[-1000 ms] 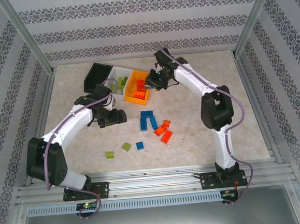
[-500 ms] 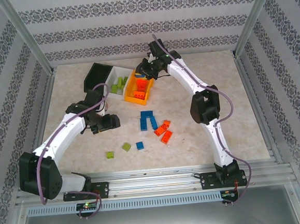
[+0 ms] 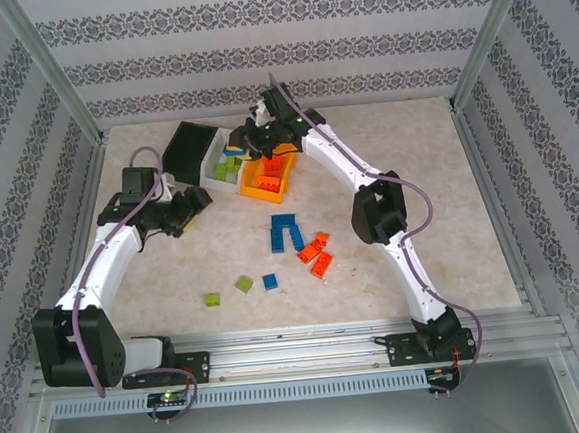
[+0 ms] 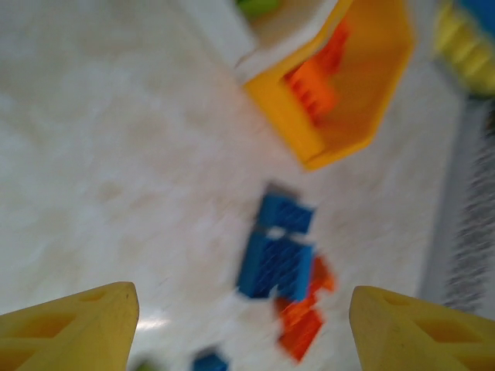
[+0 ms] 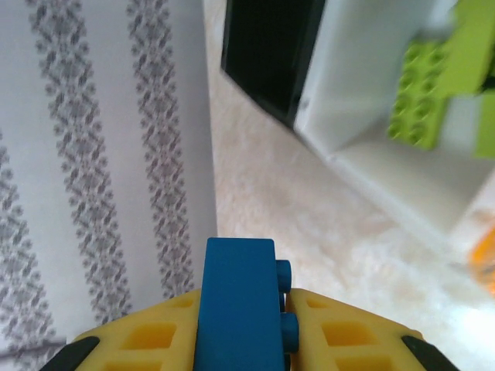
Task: Sort the legos into containers by color
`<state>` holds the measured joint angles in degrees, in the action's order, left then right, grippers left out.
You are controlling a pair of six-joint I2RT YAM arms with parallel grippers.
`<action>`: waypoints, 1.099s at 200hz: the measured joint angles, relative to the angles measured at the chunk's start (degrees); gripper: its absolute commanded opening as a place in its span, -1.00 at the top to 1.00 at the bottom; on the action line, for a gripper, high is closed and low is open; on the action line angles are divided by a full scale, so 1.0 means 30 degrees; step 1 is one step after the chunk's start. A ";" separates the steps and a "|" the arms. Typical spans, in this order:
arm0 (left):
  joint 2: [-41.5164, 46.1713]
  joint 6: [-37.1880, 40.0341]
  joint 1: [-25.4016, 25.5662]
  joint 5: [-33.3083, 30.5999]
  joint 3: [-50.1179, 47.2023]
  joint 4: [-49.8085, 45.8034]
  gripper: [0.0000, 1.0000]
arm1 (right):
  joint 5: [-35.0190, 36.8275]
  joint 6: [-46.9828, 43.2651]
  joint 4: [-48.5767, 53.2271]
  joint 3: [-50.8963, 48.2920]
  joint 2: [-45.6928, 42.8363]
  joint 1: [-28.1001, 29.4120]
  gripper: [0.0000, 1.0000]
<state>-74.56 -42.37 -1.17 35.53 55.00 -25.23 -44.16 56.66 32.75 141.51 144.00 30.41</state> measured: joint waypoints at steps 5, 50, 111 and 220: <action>-0.0138 -0.0743 -0.0284 0.0430 -0.0240 0.1035 -0.44 | -0.0189 0.0007 -0.0124 -0.0408 -0.0204 0.0146 0.47; -0.1902 -0.3024 -0.1639 0.0546 0.0576 0.3024 -0.44 | -0.0095 0.0015 -0.0299 -0.2637 -0.1457 0.0867 0.47; -0.7249 -0.0335 -0.2404 -0.1938 0.6805 0.1413 -0.44 | 0.0794 -0.0656 0.1049 -0.1610 -0.1464 0.0437 0.48; -1.9081 0.0772 -0.0583 -0.2310 1.8527 0.0670 -0.44 | 0.1224 -0.3286 0.3009 -0.8459 -0.7082 -0.0729 0.47</action>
<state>-131.81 -40.05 -2.92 28.60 110.59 -23.22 -40.49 46.81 41.78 116.14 122.76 28.23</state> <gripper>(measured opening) 0.720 0.278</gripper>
